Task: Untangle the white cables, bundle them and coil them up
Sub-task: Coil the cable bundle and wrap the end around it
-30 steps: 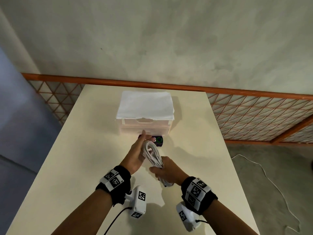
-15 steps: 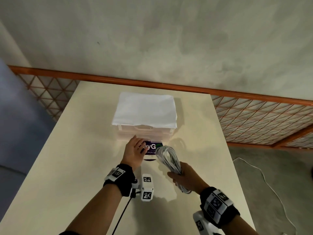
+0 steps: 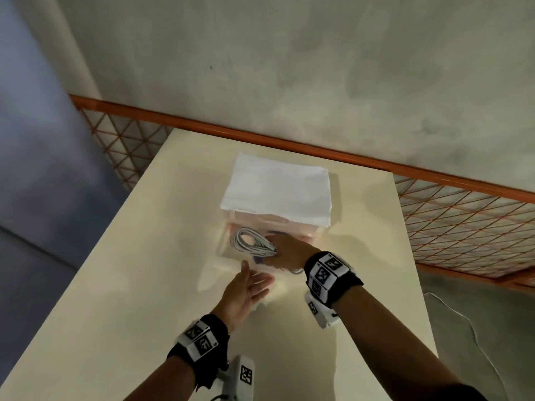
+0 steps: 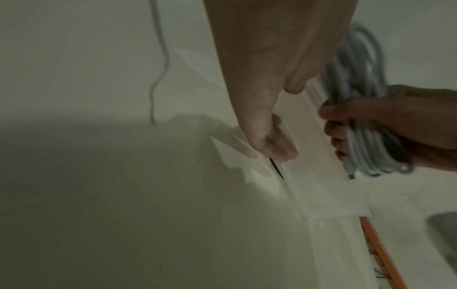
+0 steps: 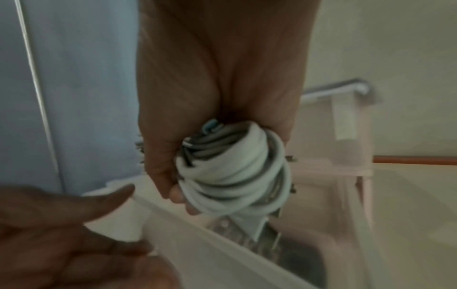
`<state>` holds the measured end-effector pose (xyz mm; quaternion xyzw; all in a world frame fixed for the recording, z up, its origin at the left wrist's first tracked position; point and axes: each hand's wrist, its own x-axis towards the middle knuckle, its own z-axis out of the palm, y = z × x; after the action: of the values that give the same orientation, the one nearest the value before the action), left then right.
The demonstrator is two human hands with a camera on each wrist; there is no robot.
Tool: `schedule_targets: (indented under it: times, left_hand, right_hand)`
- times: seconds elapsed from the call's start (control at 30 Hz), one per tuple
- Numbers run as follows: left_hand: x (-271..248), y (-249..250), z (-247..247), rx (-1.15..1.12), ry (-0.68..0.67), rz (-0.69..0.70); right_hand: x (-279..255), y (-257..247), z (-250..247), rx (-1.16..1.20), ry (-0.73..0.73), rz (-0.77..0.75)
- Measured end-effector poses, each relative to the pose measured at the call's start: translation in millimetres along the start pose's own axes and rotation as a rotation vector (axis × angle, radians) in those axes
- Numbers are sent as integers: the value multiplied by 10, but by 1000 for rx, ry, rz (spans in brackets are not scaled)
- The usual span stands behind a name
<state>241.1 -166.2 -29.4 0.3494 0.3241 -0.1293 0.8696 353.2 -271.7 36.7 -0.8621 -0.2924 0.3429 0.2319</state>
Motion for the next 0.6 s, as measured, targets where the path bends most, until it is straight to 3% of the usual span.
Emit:
schedule_targets:
  times: [0.1, 0.2, 0.33, 0.47, 0.6]
  left_hand:
    - [17, 27, 10, -11, -8, -2]
    - [26, 50, 38, -31, -18, -7]
    - [51, 58, 30, -45, -33, 0]
    - [69, 65, 5, -4, -45, 7]
    - [65, 70, 2, 31, -53, 1]
  right_hand:
    - [181, 69, 59, -127, -15, 95]
    - [241, 292, 121, -39, 1, 239]
    - [277, 458, 219, 171, 152, 368]
    - [318, 445, 291, 196, 334, 461]
    - [415, 419, 328, 253, 411, 584]
